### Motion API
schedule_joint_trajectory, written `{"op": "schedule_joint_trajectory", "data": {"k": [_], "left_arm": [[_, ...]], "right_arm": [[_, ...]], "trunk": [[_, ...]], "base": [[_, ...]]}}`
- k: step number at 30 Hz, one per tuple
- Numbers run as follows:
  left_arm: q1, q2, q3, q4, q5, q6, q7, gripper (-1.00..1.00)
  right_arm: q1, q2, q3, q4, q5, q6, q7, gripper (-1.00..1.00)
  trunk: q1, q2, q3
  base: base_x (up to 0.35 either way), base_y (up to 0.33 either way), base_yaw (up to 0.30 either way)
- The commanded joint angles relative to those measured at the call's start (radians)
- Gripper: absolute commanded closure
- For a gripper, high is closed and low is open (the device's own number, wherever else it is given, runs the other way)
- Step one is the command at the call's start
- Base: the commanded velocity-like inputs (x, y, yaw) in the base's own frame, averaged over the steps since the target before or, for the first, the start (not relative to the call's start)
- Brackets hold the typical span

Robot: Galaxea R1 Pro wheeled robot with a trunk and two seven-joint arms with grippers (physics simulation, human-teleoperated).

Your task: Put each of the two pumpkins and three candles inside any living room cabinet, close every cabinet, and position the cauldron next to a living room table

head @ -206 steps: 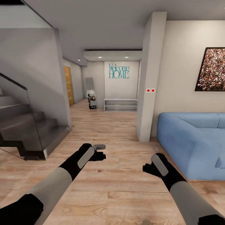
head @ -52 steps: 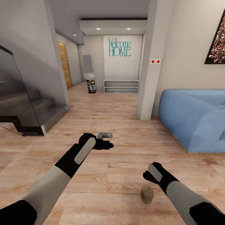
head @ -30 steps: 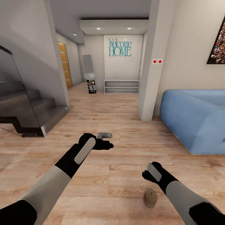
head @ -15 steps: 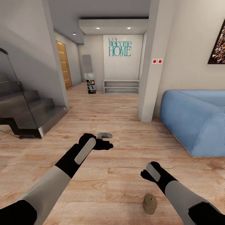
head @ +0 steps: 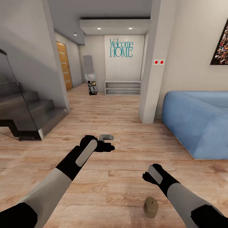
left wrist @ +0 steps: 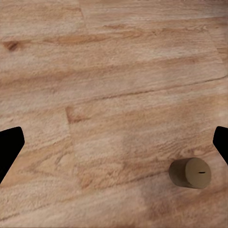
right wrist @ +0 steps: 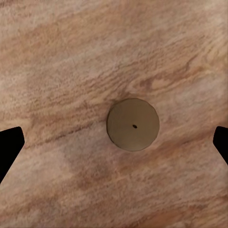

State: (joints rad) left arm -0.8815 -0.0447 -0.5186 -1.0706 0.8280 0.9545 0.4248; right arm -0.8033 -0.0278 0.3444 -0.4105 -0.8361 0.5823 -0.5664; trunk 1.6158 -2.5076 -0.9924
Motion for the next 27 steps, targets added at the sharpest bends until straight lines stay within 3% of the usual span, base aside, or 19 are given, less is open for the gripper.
{"op": "schedule_joint_trajectory", "data": {"k": [1,4,27], "left_arm": [[-0.001,0.000,-0.001,-0.001,0.010,0.001,0.010,-1.00],[-0.001,0.000,-0.001,-0.002,0.010,0.002,0.009,-1.00],[-0.001,0.000,-0.004,0.000,0.008,-0.002,0.009,-1.00]], "right_arm": [[-0.001,-0.001,0.008,-0.002,-0.009,0.004,-0.007,-1.00],[-0.001,-0.001,0.008,-0.002,-0.009,0.004,-0.007,-1.00],[-0.001,-0.005,0.007,-0.002,-0.009,0.002,-0.007,-1.00]], "trunk": [[0.000,0.000,-0.001],[0.000,0.000,-0.001],[0.010,-0.006,-0.090]], "base": [[0.001,-0.002,0.000],[0.000,-0.001,0.000],[0.000,0.000,0.000]]}}
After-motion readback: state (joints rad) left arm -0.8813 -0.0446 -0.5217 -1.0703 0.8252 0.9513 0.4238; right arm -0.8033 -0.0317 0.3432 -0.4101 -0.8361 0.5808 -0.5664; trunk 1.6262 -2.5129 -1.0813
